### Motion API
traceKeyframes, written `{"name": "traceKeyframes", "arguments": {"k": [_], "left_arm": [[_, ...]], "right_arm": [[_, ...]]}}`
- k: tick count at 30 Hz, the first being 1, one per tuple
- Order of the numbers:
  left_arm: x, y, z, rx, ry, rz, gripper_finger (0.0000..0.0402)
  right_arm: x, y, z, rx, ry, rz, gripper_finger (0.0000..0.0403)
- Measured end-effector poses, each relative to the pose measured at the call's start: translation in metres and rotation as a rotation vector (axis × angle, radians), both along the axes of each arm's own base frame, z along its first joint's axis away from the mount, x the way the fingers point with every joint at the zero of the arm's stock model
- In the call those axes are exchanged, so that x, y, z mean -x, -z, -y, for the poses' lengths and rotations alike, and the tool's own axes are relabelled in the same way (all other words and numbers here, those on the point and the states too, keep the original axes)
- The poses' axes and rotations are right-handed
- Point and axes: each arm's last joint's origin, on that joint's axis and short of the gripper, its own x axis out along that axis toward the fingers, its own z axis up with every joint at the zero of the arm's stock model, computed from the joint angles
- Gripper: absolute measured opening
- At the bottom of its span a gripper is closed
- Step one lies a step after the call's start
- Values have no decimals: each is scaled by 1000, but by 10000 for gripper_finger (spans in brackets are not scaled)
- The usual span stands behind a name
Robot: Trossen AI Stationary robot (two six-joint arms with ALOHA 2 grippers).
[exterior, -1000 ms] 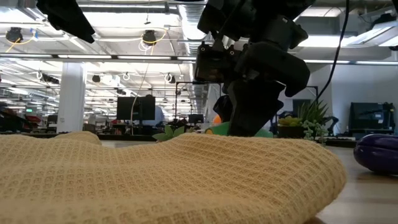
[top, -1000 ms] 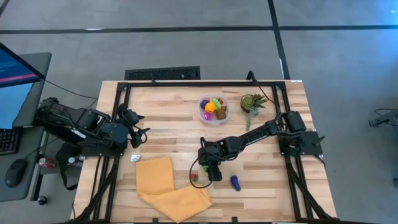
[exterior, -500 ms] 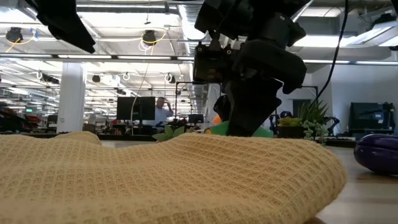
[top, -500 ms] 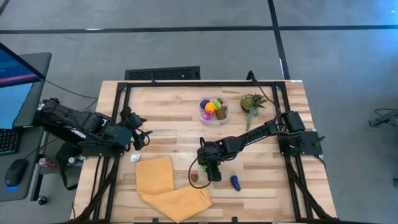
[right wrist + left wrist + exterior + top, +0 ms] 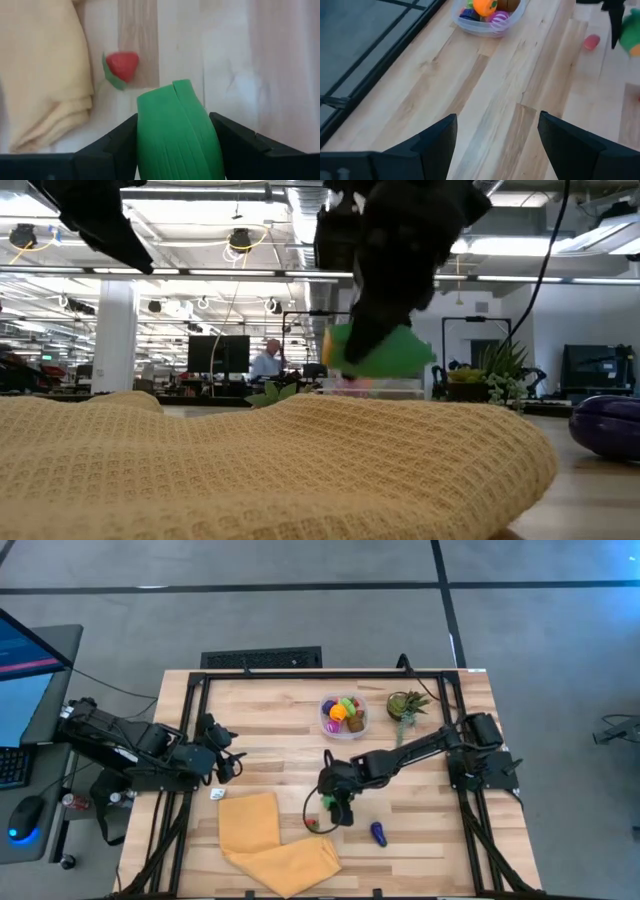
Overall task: Pick and placing Produce into tupperware
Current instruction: Put the corn in the transparent bin
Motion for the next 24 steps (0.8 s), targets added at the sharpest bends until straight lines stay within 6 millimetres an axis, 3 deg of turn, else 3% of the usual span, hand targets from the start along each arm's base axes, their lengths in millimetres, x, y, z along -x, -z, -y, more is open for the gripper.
{"name": "traceKeyframes", "arguments": {"k": [13,24], "left_arm": [[0,-1,-1,-43,-10,2,267],[0,-1,-1,-43,-9,1,267]], "right_arm": [[-1,-65,36,-52,196,271,244],[23,-117,73,-24,316,403,244]]}}
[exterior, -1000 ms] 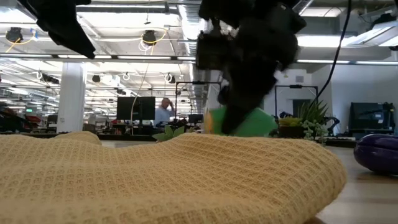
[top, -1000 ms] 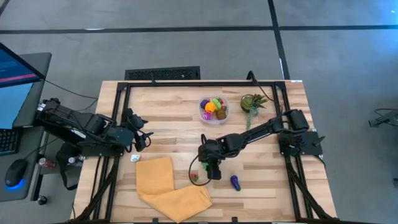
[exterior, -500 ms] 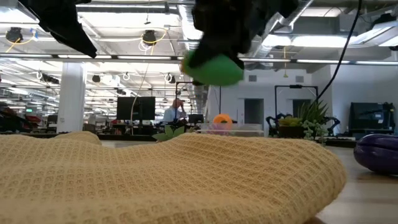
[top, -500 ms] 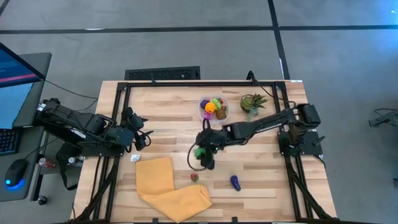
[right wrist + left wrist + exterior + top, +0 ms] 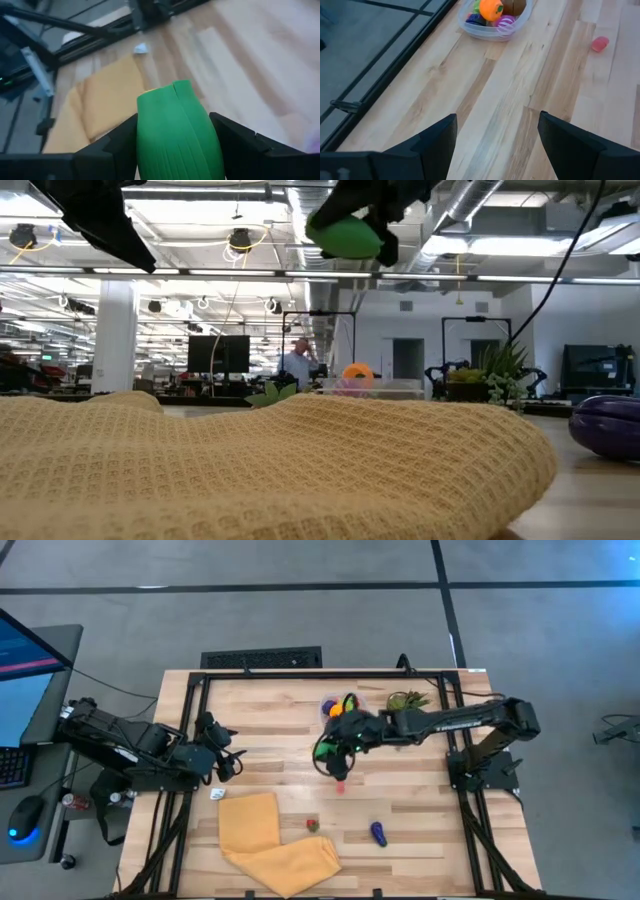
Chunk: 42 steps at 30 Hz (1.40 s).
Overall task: Pick and placing Produce into tupperware
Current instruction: Put the corn in the transparent bin
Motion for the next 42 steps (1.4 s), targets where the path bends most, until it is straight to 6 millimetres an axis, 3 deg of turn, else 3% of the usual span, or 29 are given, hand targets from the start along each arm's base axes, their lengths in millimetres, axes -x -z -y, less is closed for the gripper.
{"name": "traceKeyframes", "arguments": {"k": [11,28,35,42], "left_arm": [[0,0,0,-3,-2,1,267],[0,0,0,-10,-3,1,267],[0,-1,0,-8,-3,7,267],[-2,-2,0,-3,-1,24,267]], "right_arm": [[32,-9,30,78,156,-169,244],[47,-5,88,169,429,-257,244],[47,3,114,172,517,-283,244],[39,30,130,152,535,-385,244]]}}
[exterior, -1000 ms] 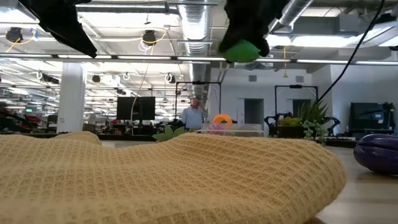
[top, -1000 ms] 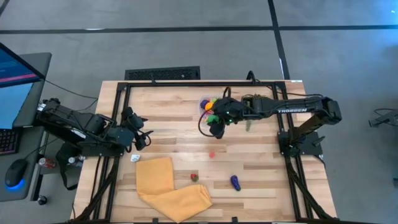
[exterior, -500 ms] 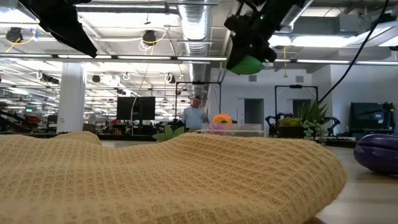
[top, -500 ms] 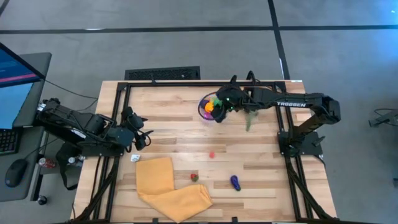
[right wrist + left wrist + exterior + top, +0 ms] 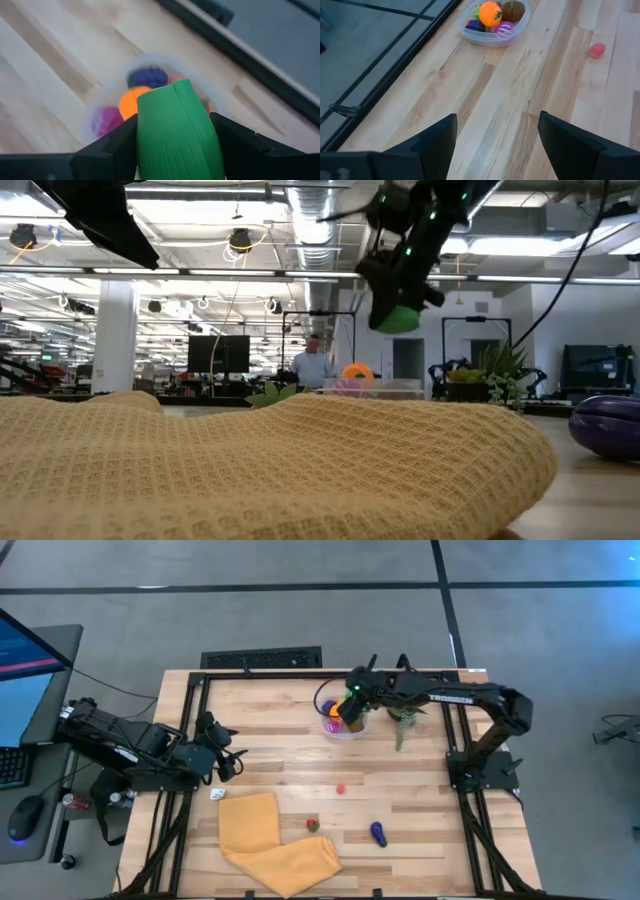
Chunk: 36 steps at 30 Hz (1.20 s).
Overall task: Pick and placing Produce into tupperware
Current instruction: Put the corn in the transparent bin
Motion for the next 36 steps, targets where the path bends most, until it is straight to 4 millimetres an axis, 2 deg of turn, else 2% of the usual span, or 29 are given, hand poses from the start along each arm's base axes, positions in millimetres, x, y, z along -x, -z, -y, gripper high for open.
{"name": "traceKeyframes", "arguments": {"k": [8,13,17,22,29,36], "left_arm": [[0,0,0,-1,0,0,267],[0,0,0,0,0,0,267],[0,0,0,4,-4,3,267],[0,0,0,6,-5,4,267],[0,0,0,-6,-14,7,267],[0,0,-1,-19,-16,7,267]], "right_arm": [[-17,46,9,-67,29,-112,244],[-20,64,15,-105,106,-131,244],[-19,64,21,-91,142,-119,244],[-14,53,27,-76,166,-86,244],[-10,52,35,-92,229,-66,244],[-10,50,42,-118,342,25,245]]}}
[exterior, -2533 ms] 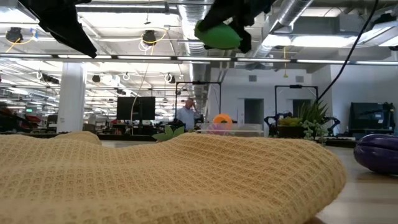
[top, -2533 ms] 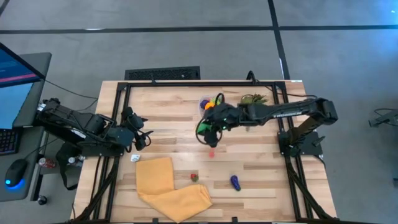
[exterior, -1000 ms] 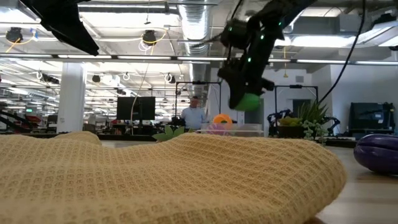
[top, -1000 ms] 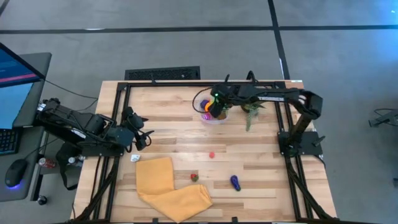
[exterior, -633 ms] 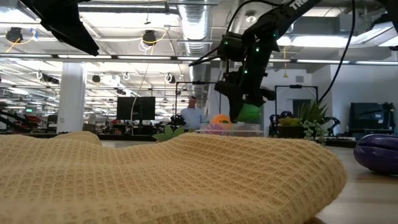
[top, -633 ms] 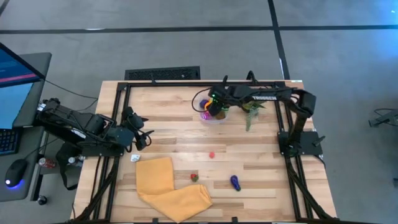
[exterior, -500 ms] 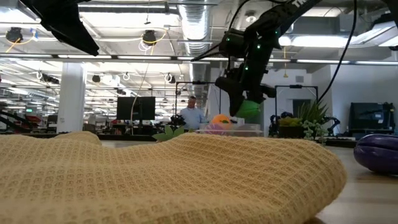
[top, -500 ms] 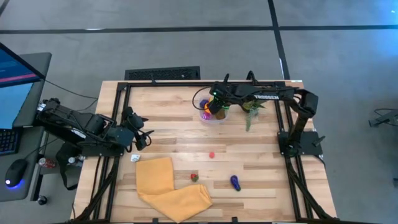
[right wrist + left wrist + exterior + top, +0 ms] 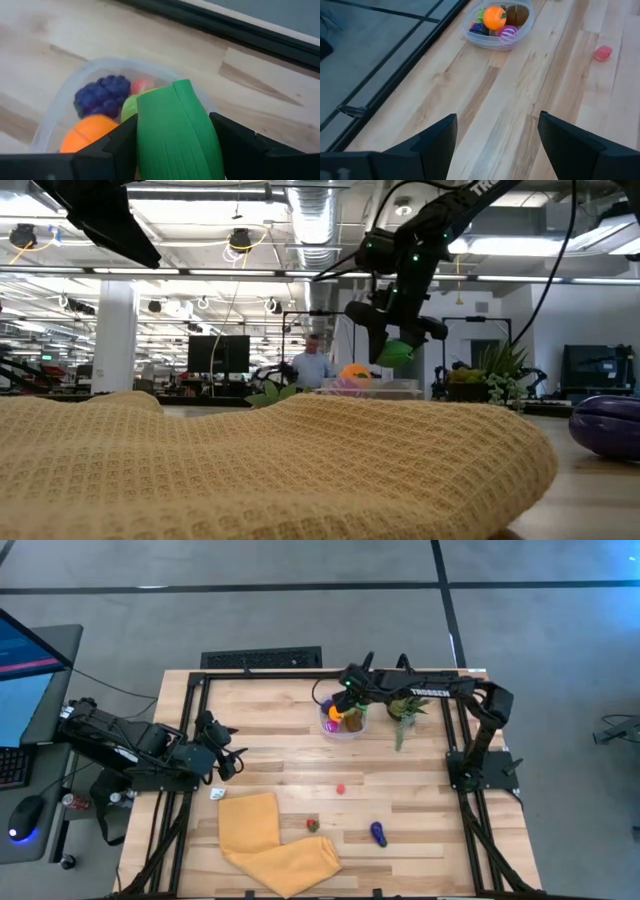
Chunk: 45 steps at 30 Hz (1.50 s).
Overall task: Pick and placing Produce into tupperware
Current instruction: Put the corn in the transparent bin, then put the peach in the transparent bin
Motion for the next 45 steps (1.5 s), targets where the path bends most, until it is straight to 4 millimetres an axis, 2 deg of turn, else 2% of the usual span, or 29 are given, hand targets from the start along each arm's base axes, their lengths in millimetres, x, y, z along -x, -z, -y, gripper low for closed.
{"name": "traceKeyframes", "arguments": {"k": [16,27,34,39,45], "left_arm": [[0,0,0,-3,-3,1,267],[0,0,0,0,-1,1,267],[0,0,0,1,-1,1,267],[0,0,0,1,-1,1,267],[-2,-2,1,14,-8,38,267]], "right_arm": [[-3,-2,-1,13,-5,32,246],[-6,-2,-5,18,-38,24,289],[-6,-2,-7,18,-46,22,295],[-3,-17,-19,59,-99,17,295],[12,-55,-39,146,-131,39,295]]}}
